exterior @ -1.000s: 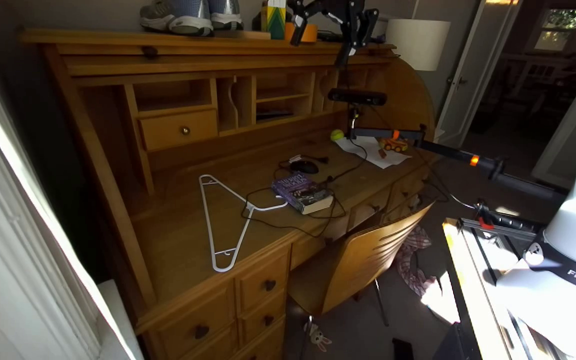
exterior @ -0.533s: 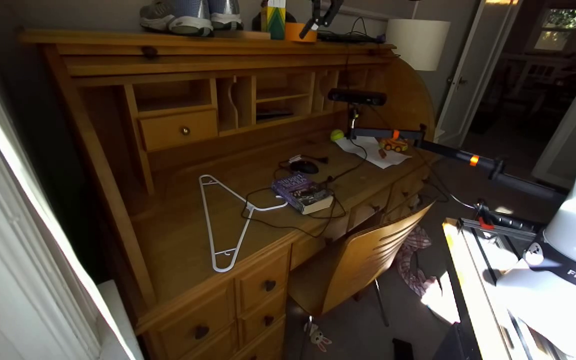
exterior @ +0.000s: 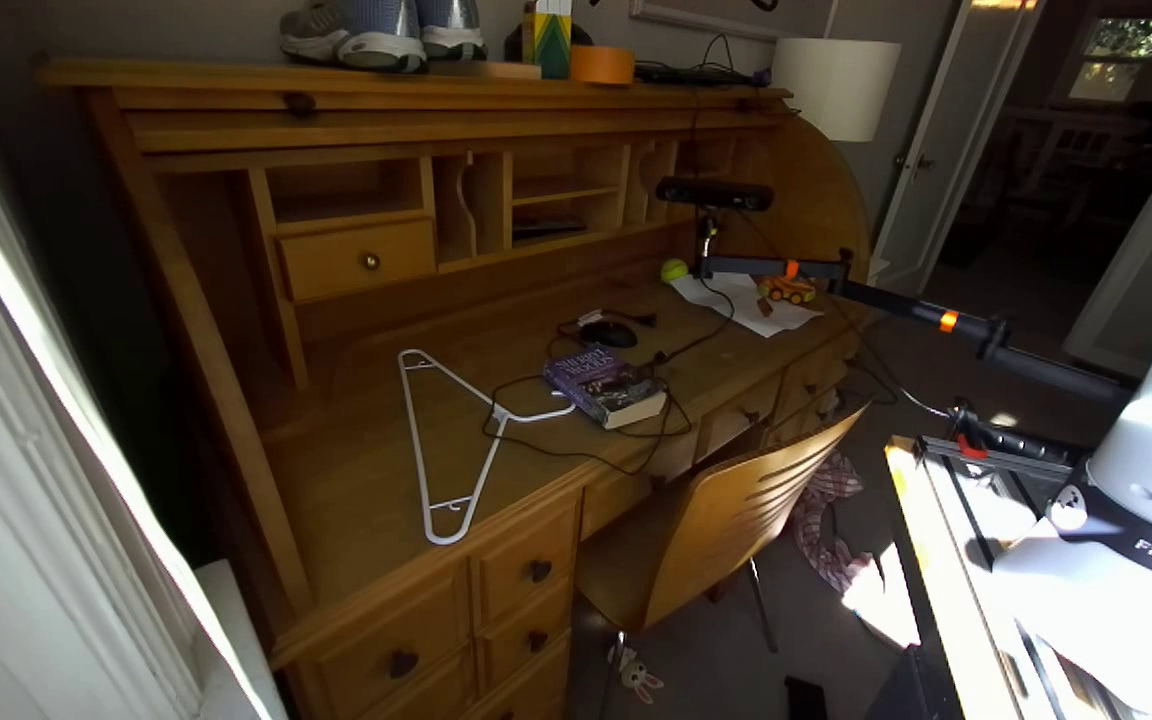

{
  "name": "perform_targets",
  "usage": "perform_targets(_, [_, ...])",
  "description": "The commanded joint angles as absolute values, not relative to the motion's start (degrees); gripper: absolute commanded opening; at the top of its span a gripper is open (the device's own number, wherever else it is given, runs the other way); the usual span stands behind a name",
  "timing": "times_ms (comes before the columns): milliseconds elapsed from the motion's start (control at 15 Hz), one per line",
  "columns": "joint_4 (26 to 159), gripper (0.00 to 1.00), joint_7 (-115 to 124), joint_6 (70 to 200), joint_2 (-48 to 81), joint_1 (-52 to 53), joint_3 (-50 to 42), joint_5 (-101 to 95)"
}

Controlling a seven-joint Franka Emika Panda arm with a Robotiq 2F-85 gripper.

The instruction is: Move the crayon box to the bottom part of the desk

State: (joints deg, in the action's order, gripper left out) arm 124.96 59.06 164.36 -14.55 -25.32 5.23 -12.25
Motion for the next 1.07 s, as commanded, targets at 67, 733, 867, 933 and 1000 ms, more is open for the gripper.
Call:
perform_targets(67, [124.0, 1.0, 66.0, 166.8, -13.7, -33.4, 10.0, -21.3])
perform_targets(733, [121.7, 1.0, 72.0, 167.9, -11.7, -38.2, 13.3, -28.4])
perform_targets(867, [119.2, 1.0, 78.1, 168.5, -10.1, -42.7, 16.4, -36.6])
perform_targets(933, [117.6, 1.0, 81.9, 168.5, -9.1, -44.9, 18.1, -41.4])
perform_targets(1000, [116.0, 1.0, 85.5, 168.2, -8.3, -47.2, 19.9, -46.0])
